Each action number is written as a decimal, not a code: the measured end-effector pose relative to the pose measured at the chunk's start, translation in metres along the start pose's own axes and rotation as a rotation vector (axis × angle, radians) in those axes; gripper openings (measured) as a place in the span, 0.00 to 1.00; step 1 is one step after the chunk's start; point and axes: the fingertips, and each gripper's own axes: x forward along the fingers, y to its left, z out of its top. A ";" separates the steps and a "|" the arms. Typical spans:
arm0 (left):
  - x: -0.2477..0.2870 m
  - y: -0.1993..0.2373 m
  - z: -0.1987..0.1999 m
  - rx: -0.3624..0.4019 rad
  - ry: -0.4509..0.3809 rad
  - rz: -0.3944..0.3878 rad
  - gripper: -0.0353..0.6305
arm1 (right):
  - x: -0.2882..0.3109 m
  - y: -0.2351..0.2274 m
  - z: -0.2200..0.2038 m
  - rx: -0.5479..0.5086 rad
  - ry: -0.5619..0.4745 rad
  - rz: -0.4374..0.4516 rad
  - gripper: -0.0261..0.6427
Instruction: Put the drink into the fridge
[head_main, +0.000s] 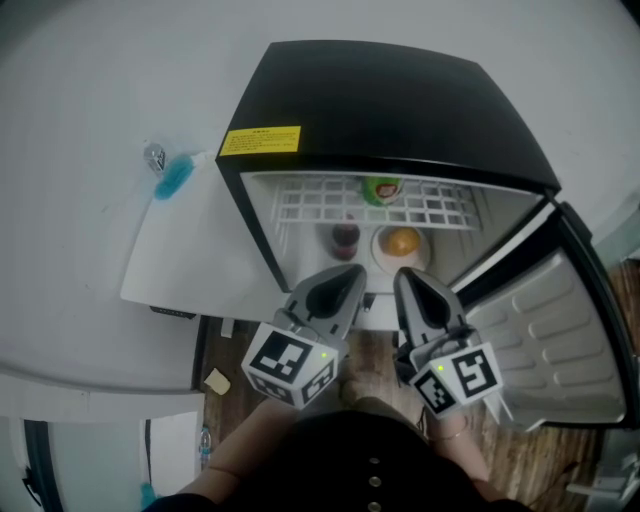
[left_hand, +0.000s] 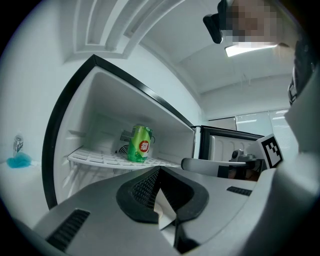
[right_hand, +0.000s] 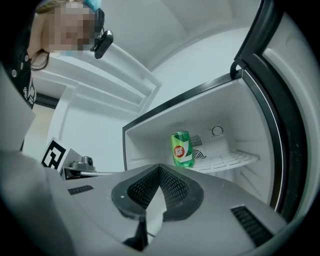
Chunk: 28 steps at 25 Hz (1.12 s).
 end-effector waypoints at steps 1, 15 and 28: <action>-0.001 0.000 -0.001 -0.003 0.002 -0.003 0.06 | 0.000 0.000 -0.001 0.001 0.003 -0.001 0.05; -0.005 -0.011 -0.006 -0.006 0.007 -0.030 0.06 | -0.003 0.011 -0.004 -0.021 0.017 0.025 0.05; -0.003 -0.012 -0.006 0.000 0.011 -0.027 0.06 | -0.003 0.008 -0.007 -0.020 0.040 0.013 0.05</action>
